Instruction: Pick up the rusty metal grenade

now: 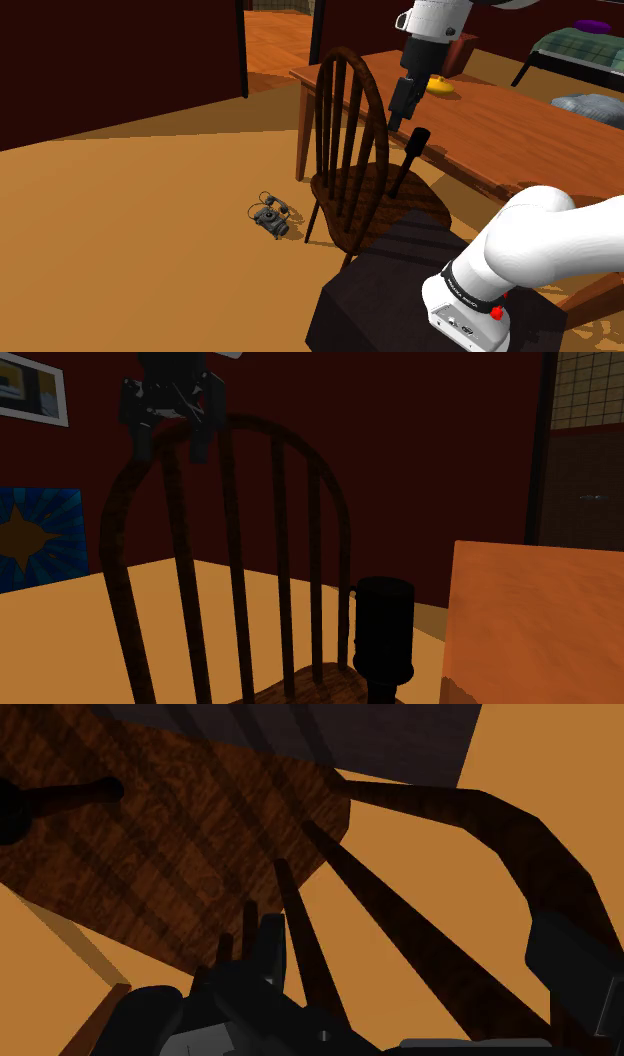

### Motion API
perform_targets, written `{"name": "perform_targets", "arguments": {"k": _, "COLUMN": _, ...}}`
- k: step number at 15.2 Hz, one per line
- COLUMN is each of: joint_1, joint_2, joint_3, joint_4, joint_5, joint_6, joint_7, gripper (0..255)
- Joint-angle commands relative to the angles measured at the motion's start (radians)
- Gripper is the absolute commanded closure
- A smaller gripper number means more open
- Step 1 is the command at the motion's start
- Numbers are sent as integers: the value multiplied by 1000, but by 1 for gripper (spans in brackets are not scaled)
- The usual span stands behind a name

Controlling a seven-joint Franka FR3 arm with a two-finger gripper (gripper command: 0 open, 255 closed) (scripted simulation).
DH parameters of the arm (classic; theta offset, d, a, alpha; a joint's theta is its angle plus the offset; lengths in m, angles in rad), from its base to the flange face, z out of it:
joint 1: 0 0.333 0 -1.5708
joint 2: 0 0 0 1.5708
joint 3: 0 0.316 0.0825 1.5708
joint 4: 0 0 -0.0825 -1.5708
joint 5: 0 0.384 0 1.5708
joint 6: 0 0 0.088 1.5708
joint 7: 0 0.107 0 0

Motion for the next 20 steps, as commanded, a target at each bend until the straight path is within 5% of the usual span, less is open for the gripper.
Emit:
{"name": "perform_targets", "arguments": {"k": 1, "joint_1": 0, "joint_2": 0, "joint_3": 0, "joint_4": 0, "joint_5": 0, "joint_6": 0, "joint_7": 0, "gripper": 0}}
{"name": "perform_targets", "arguments": {"k": 20, "joint_1": -186, "joint_2": 179, "joint_3": -316, "joint_4": -141, "joint_5": -252, "joint_6": 387, "joint_7": -308, "gripper": 0}}
